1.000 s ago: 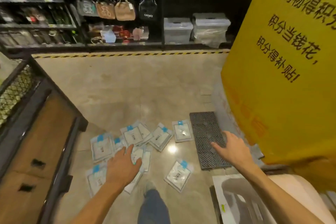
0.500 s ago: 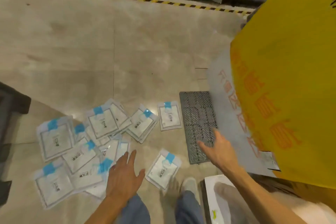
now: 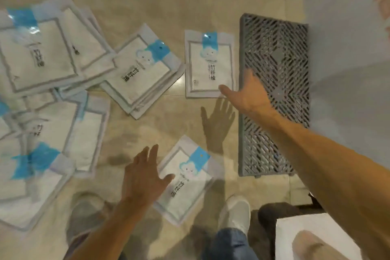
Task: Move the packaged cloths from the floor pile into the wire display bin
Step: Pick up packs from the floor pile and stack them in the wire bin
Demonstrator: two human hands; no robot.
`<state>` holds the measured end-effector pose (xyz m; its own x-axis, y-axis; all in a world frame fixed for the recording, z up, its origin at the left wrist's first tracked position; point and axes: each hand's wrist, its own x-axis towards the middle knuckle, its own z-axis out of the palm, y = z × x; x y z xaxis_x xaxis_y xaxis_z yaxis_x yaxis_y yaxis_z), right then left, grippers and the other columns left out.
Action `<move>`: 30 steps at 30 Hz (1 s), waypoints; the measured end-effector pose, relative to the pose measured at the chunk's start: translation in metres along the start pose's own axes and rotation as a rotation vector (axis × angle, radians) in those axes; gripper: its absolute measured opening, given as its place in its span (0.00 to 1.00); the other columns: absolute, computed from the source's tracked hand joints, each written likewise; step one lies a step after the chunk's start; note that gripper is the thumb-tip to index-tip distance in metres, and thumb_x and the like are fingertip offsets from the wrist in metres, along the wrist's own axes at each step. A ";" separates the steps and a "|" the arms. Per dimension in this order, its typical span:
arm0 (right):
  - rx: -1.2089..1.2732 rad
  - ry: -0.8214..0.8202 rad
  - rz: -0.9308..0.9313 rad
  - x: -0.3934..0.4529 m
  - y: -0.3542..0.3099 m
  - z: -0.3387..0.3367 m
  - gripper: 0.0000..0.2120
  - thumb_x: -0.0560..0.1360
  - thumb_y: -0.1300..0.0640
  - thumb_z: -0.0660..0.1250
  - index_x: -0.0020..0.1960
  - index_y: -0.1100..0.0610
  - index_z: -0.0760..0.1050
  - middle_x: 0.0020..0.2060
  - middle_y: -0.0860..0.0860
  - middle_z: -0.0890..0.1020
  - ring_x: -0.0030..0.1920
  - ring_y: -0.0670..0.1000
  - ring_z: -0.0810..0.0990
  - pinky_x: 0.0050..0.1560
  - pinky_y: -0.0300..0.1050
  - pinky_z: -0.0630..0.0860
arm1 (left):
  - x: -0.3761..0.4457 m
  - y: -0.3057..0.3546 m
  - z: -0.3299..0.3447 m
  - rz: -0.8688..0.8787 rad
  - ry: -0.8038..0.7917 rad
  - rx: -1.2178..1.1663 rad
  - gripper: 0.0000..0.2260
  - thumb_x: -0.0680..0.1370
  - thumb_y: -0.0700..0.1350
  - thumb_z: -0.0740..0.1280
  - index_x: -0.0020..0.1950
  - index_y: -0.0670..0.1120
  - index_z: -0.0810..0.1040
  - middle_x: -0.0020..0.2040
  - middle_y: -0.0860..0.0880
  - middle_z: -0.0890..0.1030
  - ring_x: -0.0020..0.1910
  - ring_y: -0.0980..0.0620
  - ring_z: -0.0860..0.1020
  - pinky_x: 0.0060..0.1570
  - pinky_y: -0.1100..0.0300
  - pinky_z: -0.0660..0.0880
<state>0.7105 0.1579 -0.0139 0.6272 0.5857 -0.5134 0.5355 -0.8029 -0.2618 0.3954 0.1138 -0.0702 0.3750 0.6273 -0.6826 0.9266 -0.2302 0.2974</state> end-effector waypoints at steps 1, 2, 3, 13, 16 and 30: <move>0.022 0.011 0.007 0.015 0.008 0.017 0.43 0.75 0.35 0.71 0.79 0.58 0.59 0.74 0.60 0.71 0.72 0.63 0.71 0.70 0.57 0.72 | 0.009 -0.001 0.022 0.015 0.006 0.001 0.47 0.70 0.66 0.75 0.81 0.48 0.60 0.79 0.44 0.65 0.76 0.43 0.66 0.68 0.46 0.70; 0.044 0.021 0.016 0.030 0.015 0.033 0.43 0.75 0.35 0.71 0.78 0.58 0.60 0.73 0.60 0.72 0.71 0.63 0.72 0.68 0.58 0.73 | 0.017 -0.003 0.043 0.038 0.017 0.003 0.49 0.64 0.65 0.79 0.78 0.47 0.65 0.76 0.43 0.70 0.73 0.41 0.69 0.64 0.43 0.73; 0.065 0.026 0.028 0.043 0.021 0.047 0.43 0.74 0.35 0.72 0.78 0.58 0.61 0.72 0.60 0.73 0.71 0.63 0.73 0.68 0.58 0.73 | 0.023 -0.005 0.062 0.061 0.039 0.020 0.50 0.58 0.65 0.82 0.74 0.46 0.70 0.71 0.43 0.73 0.68 0.40 0.72 0.58 0.42 0.75; 0.021 0.194 0.146 0.110 0.024 0.080 0.47 0.72 0.28 0.68 0.76 0.60 0.61 0.71 0.60 0.73 0.74 0.63 0.66 0.73 0.63 0.59 | 0.076 -0.002 0.056 -0.183 0.199 -0.308 0.31 0.64 0.52 0.84 0.53 0.47 0.65 0.51 0.46 0.74 0.53 0.40 0.75 0.48 0.49 0.70; -0.091 0.173 0.198 0.117 0.012 0.086 0.53 0.71 0.28 0.70 0.79 0.63 0.56 0.76 0.63 0.66 0.77 0.63 0.62 0.74 0.60 0.58 | 0.098 -0.001 0.031 -0.262 0.205 -0.395 0.28 0.68 0.53 0.81 0.53 0.48 0.65 0.43 0.50 0.75 0.44 0.43 0.77 0.40 0.53 0.68; 0.985 -0.124 0.214 0.070 0.046 0.029 0.22 0.72 0.66 0.78 0.64 0.58 0.80 0.54 0.51 0.87 0.53 0.53 0.87 0.51 0.49 0.85 | 0.063 -0.041 -0.082 -0.118 0.126 -1.181 0.20 0.68 0.39 0.76 0.60 0.46 0.82 0.52 0.46 0.87 0.50 0.46 0.87 0.43 0.56 0.84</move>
<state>0.7630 0.1591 -0.0855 0.5625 0.4479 -0.6950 -0.3207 -0.6565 -0.6827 0.3786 0.2239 -0.0706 0.2230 0.6825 -0.6960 0.3300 0.6190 0.7127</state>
